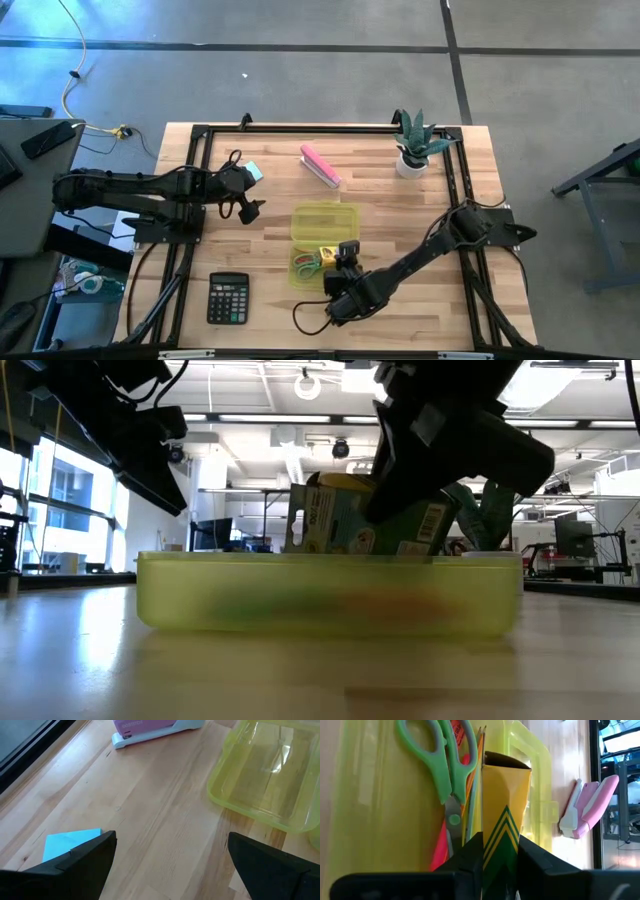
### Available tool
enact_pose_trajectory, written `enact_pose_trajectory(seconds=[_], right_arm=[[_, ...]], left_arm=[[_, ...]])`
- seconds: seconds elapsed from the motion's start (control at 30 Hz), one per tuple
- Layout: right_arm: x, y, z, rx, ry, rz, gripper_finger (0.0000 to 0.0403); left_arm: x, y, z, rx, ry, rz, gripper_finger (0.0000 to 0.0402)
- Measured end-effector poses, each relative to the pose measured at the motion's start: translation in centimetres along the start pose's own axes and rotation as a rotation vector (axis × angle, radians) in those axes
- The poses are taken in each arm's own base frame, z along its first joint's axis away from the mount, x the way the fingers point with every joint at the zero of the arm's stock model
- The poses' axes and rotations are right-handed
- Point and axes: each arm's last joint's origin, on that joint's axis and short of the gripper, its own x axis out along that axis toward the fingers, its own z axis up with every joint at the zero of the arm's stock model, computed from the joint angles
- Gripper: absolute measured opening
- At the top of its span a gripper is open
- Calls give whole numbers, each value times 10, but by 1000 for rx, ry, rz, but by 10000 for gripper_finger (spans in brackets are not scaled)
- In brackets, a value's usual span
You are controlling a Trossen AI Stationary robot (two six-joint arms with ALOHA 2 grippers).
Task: Pack school essentials
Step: Put the crayon box into the yellow supply box
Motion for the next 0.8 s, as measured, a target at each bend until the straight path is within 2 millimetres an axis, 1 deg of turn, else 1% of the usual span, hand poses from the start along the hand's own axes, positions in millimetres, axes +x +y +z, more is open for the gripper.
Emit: enact_pose_trajectory(seconds=[0.13,0.57,0.67,0.8], right_arm=[[0,1,0,1,15,41,89],[-1,2,-1,28,17,57,171],[-2,4,-1,42,16,58,181],[-4,5,-1,54,15,60,184]], left_arm=[[0,0,0,0,0,0,372],[0,0,0,0,0,0,372],[0,0,0,0,0,0,372],[0,0,0,0,0,0,372]])
